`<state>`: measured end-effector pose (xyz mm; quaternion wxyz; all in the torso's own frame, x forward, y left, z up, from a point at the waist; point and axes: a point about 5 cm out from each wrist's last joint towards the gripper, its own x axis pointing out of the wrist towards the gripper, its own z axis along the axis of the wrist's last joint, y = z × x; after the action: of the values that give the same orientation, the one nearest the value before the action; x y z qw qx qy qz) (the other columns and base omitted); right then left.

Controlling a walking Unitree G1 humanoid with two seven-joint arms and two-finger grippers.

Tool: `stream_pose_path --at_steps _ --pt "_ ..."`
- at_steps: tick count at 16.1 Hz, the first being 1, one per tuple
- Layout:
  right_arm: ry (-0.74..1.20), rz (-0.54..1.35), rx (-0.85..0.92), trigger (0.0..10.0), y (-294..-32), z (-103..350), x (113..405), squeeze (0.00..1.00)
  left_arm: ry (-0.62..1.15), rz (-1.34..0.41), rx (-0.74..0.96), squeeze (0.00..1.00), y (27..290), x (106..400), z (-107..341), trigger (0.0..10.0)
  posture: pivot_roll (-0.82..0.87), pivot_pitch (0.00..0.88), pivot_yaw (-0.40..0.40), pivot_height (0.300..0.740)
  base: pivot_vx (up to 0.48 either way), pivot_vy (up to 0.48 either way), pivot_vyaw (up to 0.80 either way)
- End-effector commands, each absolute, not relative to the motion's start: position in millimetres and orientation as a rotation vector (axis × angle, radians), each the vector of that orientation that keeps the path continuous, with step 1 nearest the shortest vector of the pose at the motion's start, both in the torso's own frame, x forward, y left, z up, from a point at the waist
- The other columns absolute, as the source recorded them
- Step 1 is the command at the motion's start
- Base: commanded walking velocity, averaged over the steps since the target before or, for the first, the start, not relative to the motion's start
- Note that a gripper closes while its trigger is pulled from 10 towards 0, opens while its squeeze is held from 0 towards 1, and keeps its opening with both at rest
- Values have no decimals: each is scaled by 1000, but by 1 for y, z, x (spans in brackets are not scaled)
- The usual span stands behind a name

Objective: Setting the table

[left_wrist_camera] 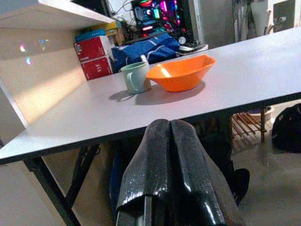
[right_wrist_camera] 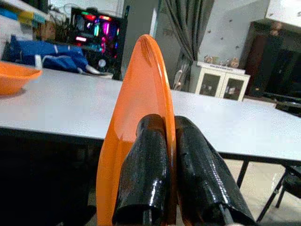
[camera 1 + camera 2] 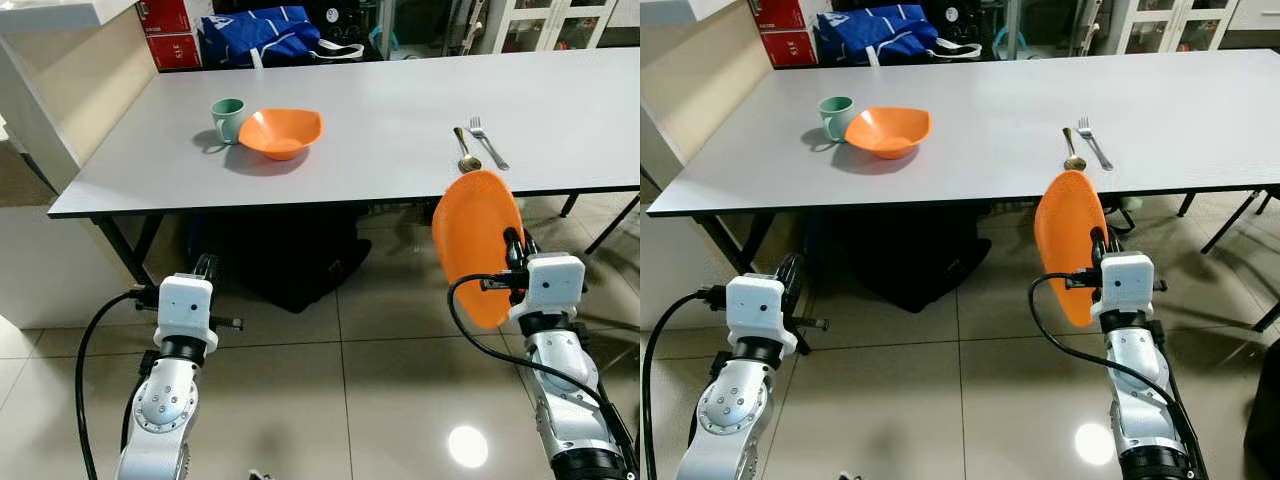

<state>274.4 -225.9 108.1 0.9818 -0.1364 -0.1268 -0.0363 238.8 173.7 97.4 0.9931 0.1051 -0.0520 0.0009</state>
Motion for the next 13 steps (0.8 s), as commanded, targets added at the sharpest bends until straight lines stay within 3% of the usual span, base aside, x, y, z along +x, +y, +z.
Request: stream_pose_path --at_steps 1,3,7,13 --pt "-392 -94 -260 0 -223 140 283 0 -98 -10 216 0 172 239 95 10000 -172 0 84 740 0 0 0" --pt "-535 -113 -245 0 -221 185 296 0 -99 -15 221 0 172 239 95 10000 -171 0 85 740 0 0 0" --pt "-665 -155 -238 0 -227 228 305 0 -101 -21 220 0 169 238 94 10000 -165 0 82 740 0 0 0" --pt "-666 -157 -228 0 -224 233 307 0 -102 -25 210 0 166 239 95 10000 -163 0 80 740 0 0 0"
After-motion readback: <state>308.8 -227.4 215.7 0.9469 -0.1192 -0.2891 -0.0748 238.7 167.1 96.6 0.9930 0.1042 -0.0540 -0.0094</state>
